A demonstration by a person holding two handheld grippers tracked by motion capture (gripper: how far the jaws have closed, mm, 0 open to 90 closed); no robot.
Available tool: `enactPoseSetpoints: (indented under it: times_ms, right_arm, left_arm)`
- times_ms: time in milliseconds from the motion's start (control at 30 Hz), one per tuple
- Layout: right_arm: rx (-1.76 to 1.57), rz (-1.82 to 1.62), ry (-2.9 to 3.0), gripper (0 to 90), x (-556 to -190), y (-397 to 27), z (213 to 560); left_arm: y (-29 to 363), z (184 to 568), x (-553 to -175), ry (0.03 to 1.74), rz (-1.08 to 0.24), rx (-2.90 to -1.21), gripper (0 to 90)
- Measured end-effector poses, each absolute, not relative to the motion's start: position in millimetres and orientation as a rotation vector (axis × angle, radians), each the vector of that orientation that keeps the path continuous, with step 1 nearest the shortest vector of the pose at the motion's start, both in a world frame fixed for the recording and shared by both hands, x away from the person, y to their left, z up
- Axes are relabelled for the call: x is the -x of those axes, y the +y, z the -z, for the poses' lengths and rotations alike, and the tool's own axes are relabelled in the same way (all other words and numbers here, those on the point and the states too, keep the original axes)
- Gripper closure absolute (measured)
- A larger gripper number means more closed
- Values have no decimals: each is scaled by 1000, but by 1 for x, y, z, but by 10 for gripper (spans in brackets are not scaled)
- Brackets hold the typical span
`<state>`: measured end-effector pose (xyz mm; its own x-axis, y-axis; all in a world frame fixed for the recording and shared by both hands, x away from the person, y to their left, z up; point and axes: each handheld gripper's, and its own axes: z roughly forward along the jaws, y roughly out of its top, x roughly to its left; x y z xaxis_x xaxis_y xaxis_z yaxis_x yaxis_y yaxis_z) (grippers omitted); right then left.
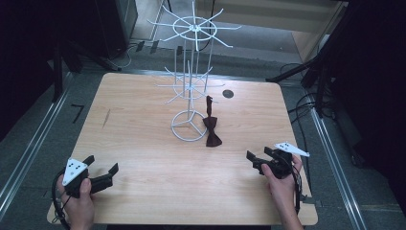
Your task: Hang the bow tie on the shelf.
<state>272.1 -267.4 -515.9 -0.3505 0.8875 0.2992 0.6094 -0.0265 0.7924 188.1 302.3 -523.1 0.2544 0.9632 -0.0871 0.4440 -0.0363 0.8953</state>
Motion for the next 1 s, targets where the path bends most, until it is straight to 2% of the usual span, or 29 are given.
enactPoseSetpoints:
  times_ms: [1000]
  right_arm:
    - [-1648,-1233,1872,162,-243,-324,536]
  left_arm:
    - [302,523,-188,1329,-729,-1630,73]
